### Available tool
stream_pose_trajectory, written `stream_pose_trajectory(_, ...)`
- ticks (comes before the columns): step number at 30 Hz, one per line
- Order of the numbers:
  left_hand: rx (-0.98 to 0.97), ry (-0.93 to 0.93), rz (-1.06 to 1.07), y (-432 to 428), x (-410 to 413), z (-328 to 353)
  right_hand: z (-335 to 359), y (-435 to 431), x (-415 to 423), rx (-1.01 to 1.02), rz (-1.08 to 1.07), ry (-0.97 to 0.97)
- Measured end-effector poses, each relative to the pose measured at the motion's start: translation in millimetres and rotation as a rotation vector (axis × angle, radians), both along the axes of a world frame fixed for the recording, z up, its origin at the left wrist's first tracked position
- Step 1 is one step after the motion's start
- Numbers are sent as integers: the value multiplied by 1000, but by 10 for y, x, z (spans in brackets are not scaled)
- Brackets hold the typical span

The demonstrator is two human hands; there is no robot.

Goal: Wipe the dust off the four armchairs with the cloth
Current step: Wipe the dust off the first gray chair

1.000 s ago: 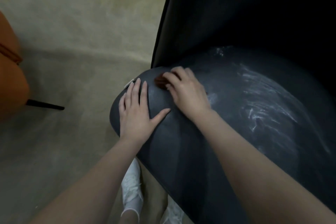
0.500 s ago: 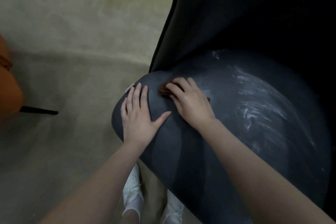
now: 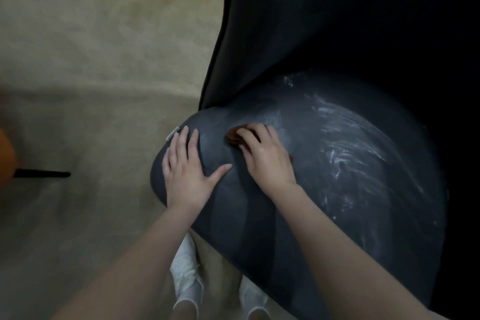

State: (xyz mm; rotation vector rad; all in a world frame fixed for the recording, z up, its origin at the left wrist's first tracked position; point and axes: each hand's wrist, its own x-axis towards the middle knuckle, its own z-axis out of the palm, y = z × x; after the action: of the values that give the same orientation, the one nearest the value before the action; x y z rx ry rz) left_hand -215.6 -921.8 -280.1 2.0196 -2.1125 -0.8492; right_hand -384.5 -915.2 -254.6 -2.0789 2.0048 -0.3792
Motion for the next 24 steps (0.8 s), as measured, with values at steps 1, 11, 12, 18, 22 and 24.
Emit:
stream_pose_trajectory(1,-3,-26,-17,12,-6,7,1,-59,-56,-1,37,17)
stream_pose_trajectory(11,-63,-74,-155,-75,-152,112,-36,71,-495,-51,-292,-2)
stream_pose_trajectory(12,-65,-64,-157,-99,-219,128,-30,116,-461,-56,-274,-20)
stream_pose_trajectory(18,-110,-115,-273,-234,-616,141,-38,-107,-690,-45,-4,14)
stream_pose_trajectory(22,-153,-155,-295,-266,-764,74,-67,-343,-1024,-68,-126,14)
stream_pose_trajectory(24,-167,-171,-299,-283,-832,44,-64,-294,-1104,-67,-230,-5)
